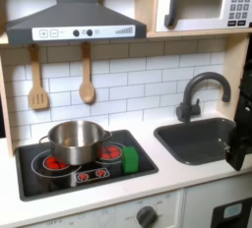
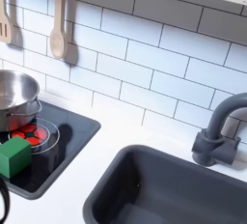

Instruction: Push button

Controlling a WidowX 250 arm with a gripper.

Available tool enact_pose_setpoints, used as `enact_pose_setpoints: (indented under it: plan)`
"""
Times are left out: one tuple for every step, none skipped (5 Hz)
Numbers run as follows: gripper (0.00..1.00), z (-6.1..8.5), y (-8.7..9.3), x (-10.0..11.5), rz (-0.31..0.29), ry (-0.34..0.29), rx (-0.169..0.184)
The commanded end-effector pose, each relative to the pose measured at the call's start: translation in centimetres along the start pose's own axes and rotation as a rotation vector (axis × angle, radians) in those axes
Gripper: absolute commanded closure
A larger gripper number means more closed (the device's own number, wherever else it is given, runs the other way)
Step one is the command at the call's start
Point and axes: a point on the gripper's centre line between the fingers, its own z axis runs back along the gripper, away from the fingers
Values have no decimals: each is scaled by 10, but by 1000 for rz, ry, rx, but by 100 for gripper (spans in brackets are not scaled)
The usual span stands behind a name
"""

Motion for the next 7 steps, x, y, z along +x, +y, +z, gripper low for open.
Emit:
enact_pose_setpoints:
  plan:
    - [0, 0, 0, 0, 0, 2, 0]
    - [0, 0, 6, 10, 9, -19, -1]
    - [0, -3, 14, 20, 25, -30, 7]
    - [0, -1, 21, 30, 43, -55, 13]
    - [0, 3, 26, 43, 52, -83, 21]
    - [0, 5, 30, 56, 48, -111, 14]
    - [0, 10, 35, 70, 44, -162, 15]
